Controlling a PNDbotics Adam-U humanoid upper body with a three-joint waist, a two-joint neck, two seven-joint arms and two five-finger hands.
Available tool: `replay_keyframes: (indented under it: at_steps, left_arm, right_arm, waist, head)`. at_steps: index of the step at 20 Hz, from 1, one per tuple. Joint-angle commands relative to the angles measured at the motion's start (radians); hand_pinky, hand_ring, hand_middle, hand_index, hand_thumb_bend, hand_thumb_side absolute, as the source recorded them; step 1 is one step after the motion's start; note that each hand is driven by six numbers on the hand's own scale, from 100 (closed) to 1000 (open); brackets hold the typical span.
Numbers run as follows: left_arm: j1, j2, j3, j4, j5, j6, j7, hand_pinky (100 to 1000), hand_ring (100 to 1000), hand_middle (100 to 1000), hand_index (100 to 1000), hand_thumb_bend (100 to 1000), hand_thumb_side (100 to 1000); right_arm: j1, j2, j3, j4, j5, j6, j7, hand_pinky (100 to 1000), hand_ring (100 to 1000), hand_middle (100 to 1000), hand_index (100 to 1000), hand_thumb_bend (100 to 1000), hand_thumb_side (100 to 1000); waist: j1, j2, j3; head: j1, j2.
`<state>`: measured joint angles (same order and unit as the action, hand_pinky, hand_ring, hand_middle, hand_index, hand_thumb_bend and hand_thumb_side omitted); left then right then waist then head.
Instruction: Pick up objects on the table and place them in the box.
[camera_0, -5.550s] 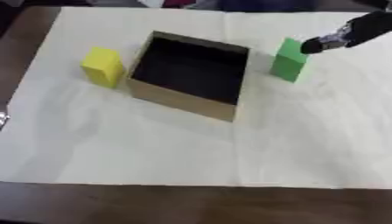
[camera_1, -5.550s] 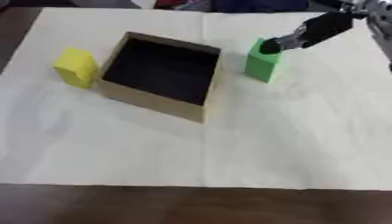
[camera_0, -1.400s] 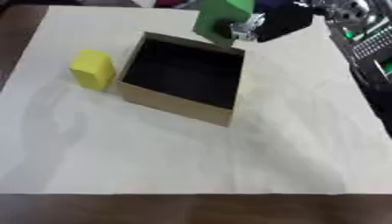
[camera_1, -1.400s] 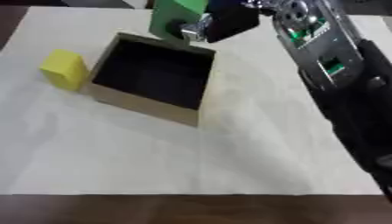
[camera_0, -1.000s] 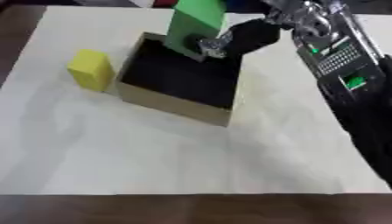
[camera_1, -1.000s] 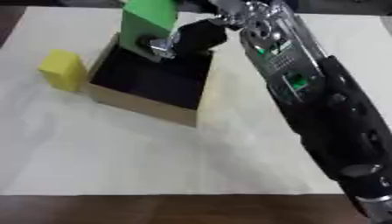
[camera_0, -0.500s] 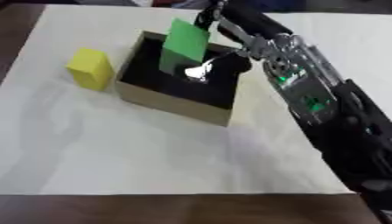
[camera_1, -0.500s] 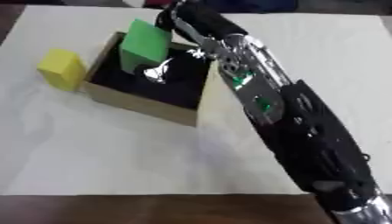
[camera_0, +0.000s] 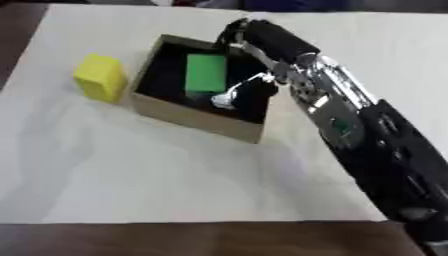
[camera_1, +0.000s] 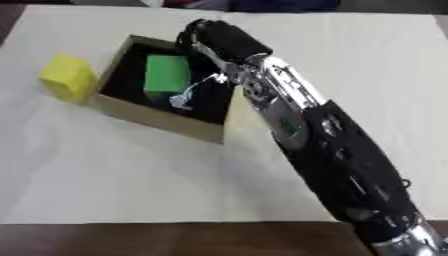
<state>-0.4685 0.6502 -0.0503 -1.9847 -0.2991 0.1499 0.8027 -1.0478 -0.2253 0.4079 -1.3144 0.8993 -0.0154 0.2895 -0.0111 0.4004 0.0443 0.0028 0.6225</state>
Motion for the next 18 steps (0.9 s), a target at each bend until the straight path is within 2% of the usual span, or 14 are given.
replay_keyframes:
  at_steps: [1, 4, 8, 9, 14, 15, 16, 18]
  left_arm:
    - [-0.012, 0.017, 0.005, -0.015, 0.0, -0.001, 0.0, 770, 792, 715, 749, 224, 1000]
    - [-0.011, 0.017, 0.005, -0.015, -0.004, -0.002, 0.001, 770, 792, 715, 750, 223, 1000]
    - [-0.007, 0.019, 0.007, -0.015, -0.009, -0.002, 0.003, 770, 792, 715, 749, 222, 1000]
    - [-0.007, 0.02, 0.008, -0.015, -0.01, -0.001, 0.004, 770, 792, 715, 749, 221, 1000]
    - [-0.01, 0.033, 0.009, -0.015, -0.017, 0.011, -0.001, 771, 792, 716, 749, 243, 1000]
    - [-0.013, 0.037, 0.01, -0.015, -0.019, 0.014, -0.003, 772, 793, 716, 749, 250, 1000]
    - [-0.017, 0.042, 0.009, -0.015, -0.02, 0.016, -0.008, 772, 793, 717, 750, 258, 1000]
    - [-0.028, 0.056, 0.005, -0.015, -0.025, 0.032, -0.026, 776, 796, 721, 755, 292, 975]
  right_arm:
    - [-0.02, -0.007, -0.006, -0.001, 0.03, -0.011, 0.01, 932, 935, 841, 882, 759, 562]
    - [-0.026, -0.015, -0.022, -0.005, 0.042, -0.009, 0.006, 938, 938, 852, 893, 815, 603]
    - [-0.033, -0.042, -0.068, -0.057, -0.032, 0.023, 0.004, 932, 920, 836, 881, 733, 637]
    - [-0.034, -0.053, -0.088, -0.087, -0.072, 0.039, 0.004, 928, 912, 829, 874, 655, 652]
    - [-0.022, -0.153, -0.194, -0.305, -0.366, 0.168, 0.001, 915, 888, 813, 864, 559, 654]
    - [-0.015, -0.176, -0.208, -0.349, -0.424, 0.193, -0.003, 913, 883, 812, 862, 491, 799]
    - [-0.006, -0.199, -0.225, -0.393, -0.482, 0.215, -0.011, 912, 882, 810, 862, 536, 660]
    - [0.018, -0.247, -0.257, -0.48, -0.589, 0.255, -0.036, 910, 881, 808, 859, 515, 679]
  waist:
    - [0.006, -0.02, 0.0]
    - [0.007, -0.02, -0.003]
    - [0.008, -0.02, -0.009]
    - [0.008, -0.019, -0.012]
    - [0.008, -0.017, -0.024]
    - [0.008, -0.016, -0.026]
    - [0.009, -0.015, -0.03]
    - [0.01, -0.014, -0.036]
  head:
    - [-0.002, -0.007]
    - [-0.002, -0.005]
    - [0.005, -0.001]
    - [0.009, 0.0]
    - [0.024, 0.001]
    - [0.026, 0.0]
    - [0.029, -0.002]
    - [0.035, -0.007]
